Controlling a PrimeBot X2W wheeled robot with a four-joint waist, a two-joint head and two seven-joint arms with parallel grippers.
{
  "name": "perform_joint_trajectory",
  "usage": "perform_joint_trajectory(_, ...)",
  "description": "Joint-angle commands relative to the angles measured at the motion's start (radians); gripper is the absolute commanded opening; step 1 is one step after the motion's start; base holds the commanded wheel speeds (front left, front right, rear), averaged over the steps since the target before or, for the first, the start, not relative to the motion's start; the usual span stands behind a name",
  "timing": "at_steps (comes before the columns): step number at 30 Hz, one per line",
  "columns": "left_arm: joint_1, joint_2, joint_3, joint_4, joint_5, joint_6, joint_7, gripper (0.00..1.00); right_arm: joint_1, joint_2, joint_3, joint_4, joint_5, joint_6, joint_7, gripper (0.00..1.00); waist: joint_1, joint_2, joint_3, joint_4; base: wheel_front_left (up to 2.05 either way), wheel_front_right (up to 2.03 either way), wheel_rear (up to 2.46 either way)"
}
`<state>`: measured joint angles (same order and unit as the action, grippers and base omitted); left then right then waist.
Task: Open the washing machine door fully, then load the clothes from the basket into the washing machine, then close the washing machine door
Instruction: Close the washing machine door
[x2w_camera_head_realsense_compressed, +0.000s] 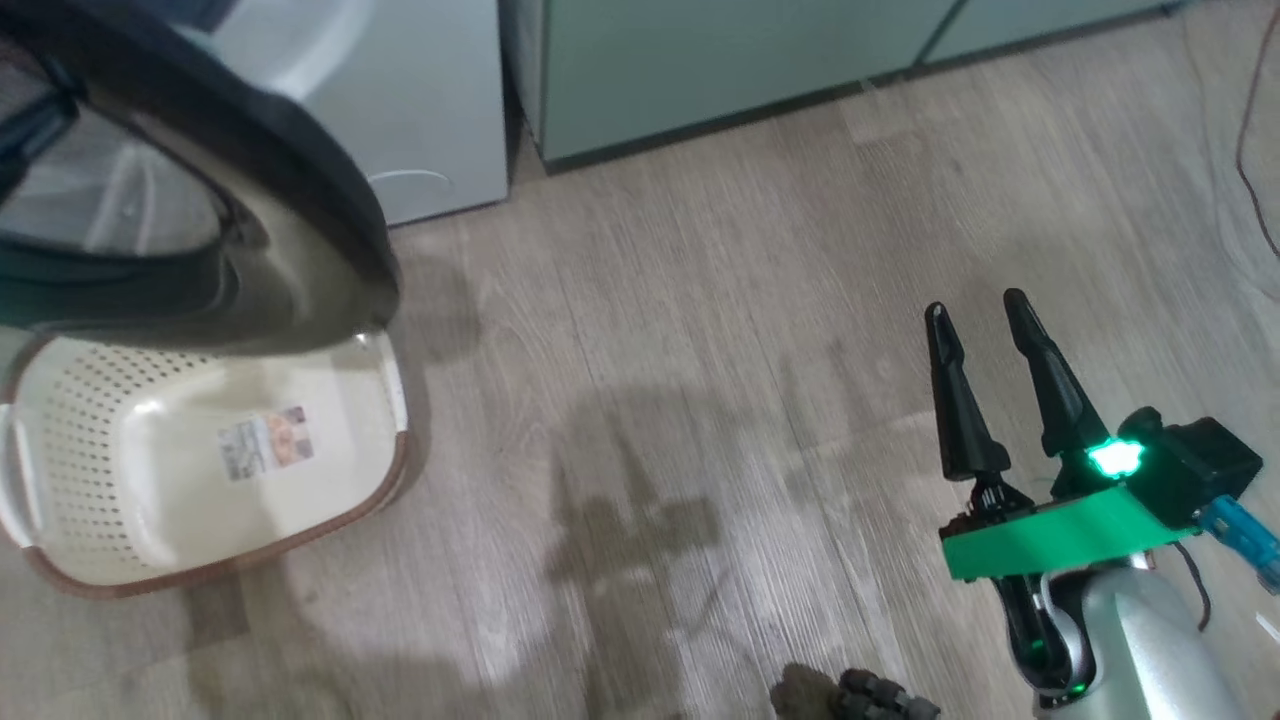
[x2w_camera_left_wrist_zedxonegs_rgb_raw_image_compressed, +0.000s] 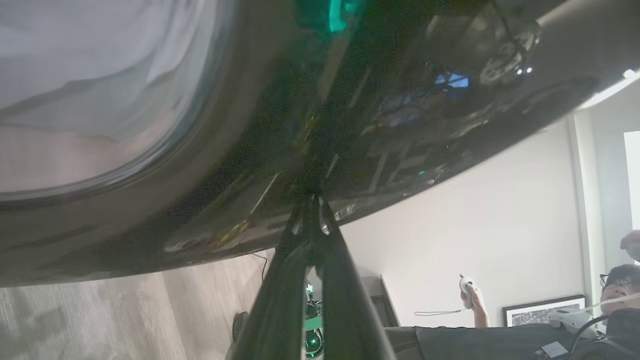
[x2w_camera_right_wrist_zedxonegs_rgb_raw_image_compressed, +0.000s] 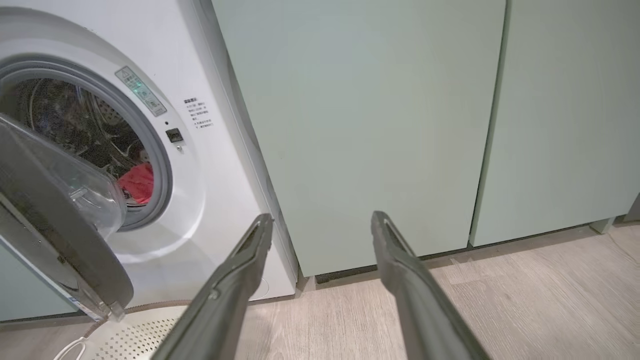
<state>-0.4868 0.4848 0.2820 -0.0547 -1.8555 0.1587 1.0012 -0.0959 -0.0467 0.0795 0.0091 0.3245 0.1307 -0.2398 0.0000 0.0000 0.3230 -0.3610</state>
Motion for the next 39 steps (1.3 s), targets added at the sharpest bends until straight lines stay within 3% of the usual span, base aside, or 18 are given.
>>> perform_joint_trajectory(1,-0.065,0.049,0.031,-0.019,-0.001,0.002,-0.008,0.00,-0.025,-0.004,0.025,-0.024,0.008,0.000,-0.014,1.00,0.0000,0.0000,0.028,-0.022,0.00,0.00,0.00)
perform_joint_trajectory(20,-0.354,0.045,-0.029,0.163,0.049,0.020,-0.085,0.00,-0.070,-0.004,0.047,-0.026,0.058,0.000,-0.022,1.00,0.0000,0.0000,0.114,-0.086,0.00,0.00,0.00)
perform_joint_trajectory(26,-0.273,0.023,-0.013,0.127,0.011,-0.014,-0.037,0.00,-0.069,-0.004,0.044,-0.026,0.062,0.000,-0.022,1.00,0.0000,0.0000,0.094,-0.047,0.00,0.00,0.00)
perform_joint_trajectory(33,-0.067,-0.080,0.102,0.008,-0.061,-0.077,-0.062,0.00,-0.071,-0.004,0.051,-0.016,0.047,0.000,-0.022,1.00,0.0000,0.0000,0.056,0.032,0.00,0.00,0.00)
perform_joint_trajectory(34,-0.034,-0.098,0.124,-0.011,-0.062,-0.088,-0.078,0.33,-0.073,-0.004,0.054,-0.013,0.044,0.000,-0.022,1.00,0.0000,0.0000,0.051,0.042,0.00,0.00,0.00)
perform_joint_trajectory(35,-0.002,-0.117,0.144,-0.029,-0.064,-0.100,-0.091,0.58,-0.074,-0.004,0.057,-0.011,0.041,0.000,-0.022,1.00,0.0000,0.0000,0.046,0.052,0.00,0.00,0.00)
perform_joint_trajectory(36,-0.002,-0.117,0.144,-0.029,-0.064,-0.100,-0.091,0.58,-0.074,-0.004,0.057,-0.011,0.041,0.000,-0.022,1.00,0.0000,0.0000,0.046,0.052,0.00,0.00,0.00)
perform_joint_trajectory(37,0.029,-0.137,0.162,-0.045,-0.069,-0.110,-0.102,0.90,-0.076,-0.004,0.059,-0.011,0.039,0.000,-0.022,1.00,0.0000,0.0000,0.042,0.061,0.00,0.00,0.00)
perform_joint_trajectory(38,0.061,-0.157,0.175,-0.062,-0.070,-0.121,-0.111,1.00,-0.077,-0.004,0.061,-0.009,0.036,0.000,-0.022,1.00,0.0000,0.0000,0.036,0.072,0.00,0.00,0.00)
perform_joint_trajectory(39,0.091,-0.181,0.187,-0.081,-0.069,-0.131,-0.124,1.00,-0.077,-0.004,0.061,-0.005,0.033,0.000,-0.022,1.00,0.0000,0.0000,0.030,0.083,0.00,0.00,0.00)
